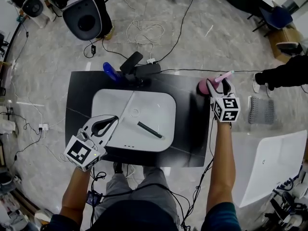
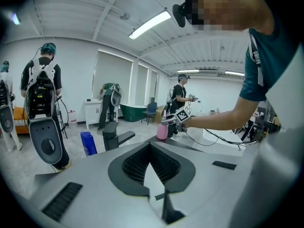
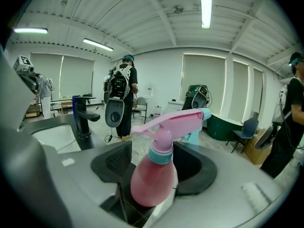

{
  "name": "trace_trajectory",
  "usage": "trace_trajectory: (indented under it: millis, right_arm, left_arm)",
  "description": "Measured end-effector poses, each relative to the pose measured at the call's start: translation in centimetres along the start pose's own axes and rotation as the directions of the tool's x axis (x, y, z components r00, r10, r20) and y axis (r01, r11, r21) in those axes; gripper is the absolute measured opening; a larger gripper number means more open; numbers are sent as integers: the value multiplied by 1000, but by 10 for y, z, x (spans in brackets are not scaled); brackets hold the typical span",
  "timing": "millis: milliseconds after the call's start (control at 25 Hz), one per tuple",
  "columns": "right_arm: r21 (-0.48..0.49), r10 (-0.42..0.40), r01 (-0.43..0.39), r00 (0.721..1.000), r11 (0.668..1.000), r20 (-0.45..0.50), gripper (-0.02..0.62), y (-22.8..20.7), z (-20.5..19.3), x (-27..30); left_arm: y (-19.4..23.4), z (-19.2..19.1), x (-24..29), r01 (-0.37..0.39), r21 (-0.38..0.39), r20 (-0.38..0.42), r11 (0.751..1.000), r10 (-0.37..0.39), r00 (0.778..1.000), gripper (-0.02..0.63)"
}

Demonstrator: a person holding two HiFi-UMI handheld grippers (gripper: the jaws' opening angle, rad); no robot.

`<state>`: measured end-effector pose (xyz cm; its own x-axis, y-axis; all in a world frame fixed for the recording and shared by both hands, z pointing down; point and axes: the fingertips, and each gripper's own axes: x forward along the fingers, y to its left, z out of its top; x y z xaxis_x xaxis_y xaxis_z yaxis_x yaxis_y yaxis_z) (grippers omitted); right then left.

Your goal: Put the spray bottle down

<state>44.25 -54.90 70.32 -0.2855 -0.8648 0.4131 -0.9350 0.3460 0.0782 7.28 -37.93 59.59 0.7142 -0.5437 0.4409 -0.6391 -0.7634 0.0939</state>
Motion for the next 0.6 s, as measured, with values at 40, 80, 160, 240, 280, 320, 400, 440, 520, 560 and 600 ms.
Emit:
trace_trajectory:
  millis: [40,80,160,240,280,320,400,440,520,560,600]
  right_arm:
    - [1,-1,1,1000,1000,-3,282,1,0,-2]
    - [3,-3,3,1000,1000,-8,282,1,0,-4]
    - [12,-9,9,1000,1000,-21,282,1,-1,-5]
    - [21,-16,17,999,1000,-39,282,0,-2,-5]
    - [25,-17,18,999,1000,-50,289,0,-4,-5]
    - [29,-17,19,998,999,-61,299,0,-6,-5]
    - [40,-18,21,997,999,-81,313,1,-10,-6]
    - [46,-22,26,996,999,-88,320,1,-12,-8]
    - [58,-39,45,994,997,-98,325,0,-13,-12]
    - [63,-51,58,994,996,-100,325,0,-12,-16]
    - [68,-64,71,993,995,-101,325,-1,-11,-20]
  left_arm:
    - [-2,1,-4,-2,-3,2,1000,2,1000,5]
    - [-3,1,-8,-5,-4,3,1000,5,1000,5]
    - [-3,2,-15,-7,6,5,1000,7,1000,3]
    - [-5,4,-22,-11,8,9,1000,11,1000,3]
    - [-6,4,-26,-14,4,12,1000,14,1000,4]
    - [-7,4,-29,-18,0,15,1000,18,1000,3]
    - [-10,3,-37,-25,0,20,1000,25,999,3]
    - [-11,2,-40,-28,4,22,1000,28,999,5]
    - [-13,3,-49,-33,12,27,999,33,999,3]
    - [-13,5,-53,-36,12,30,999,36,999,4]
    - [-14,7,-58,-40,10,34,999,40,999,5]
